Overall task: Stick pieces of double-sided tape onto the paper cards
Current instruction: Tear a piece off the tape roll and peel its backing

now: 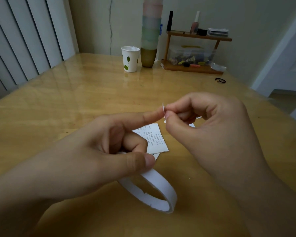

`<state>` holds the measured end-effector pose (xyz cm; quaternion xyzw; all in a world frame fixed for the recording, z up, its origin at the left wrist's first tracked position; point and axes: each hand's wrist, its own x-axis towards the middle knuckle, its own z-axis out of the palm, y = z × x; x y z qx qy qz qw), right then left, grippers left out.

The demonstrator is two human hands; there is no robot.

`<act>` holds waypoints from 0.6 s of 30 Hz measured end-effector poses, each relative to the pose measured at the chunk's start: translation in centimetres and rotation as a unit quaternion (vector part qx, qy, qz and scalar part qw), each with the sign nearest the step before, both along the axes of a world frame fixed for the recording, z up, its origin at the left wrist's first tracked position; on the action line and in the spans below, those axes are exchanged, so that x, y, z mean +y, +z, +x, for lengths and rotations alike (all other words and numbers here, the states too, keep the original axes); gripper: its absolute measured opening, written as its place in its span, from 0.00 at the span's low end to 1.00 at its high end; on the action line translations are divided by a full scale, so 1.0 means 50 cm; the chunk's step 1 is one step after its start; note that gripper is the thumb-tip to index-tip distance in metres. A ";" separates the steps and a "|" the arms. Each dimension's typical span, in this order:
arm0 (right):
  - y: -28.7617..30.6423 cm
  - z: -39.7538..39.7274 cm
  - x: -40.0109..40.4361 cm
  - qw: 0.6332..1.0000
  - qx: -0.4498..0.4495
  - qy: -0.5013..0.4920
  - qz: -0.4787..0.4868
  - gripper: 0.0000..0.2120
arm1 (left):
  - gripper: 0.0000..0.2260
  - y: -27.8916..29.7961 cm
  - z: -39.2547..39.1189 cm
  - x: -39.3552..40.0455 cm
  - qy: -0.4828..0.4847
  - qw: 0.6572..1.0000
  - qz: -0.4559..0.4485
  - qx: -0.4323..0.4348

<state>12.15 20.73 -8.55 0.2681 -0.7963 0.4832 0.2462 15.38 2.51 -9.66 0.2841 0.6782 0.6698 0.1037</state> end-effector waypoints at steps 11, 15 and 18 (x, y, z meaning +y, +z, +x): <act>0.005 0.004 0.004 0.999 0.008 0.023 0.021 0.03 | 0.26 0.002 -0.002 -0.003 0.006 0.999 0.038 -0.009; 0.001 0.002 0.001 0.998 0.039 -0.001 0.039 0.03 | 0.28 0.002 0.001 -0.001 0.018 1.000 -0.003 -0.002; -0.004 0.003 -0.001 0.998 0.052 -0.016 0.041 0.03 | 0.27 0.001 0.002 0.001 0.019 1.000 -0.011 -0.008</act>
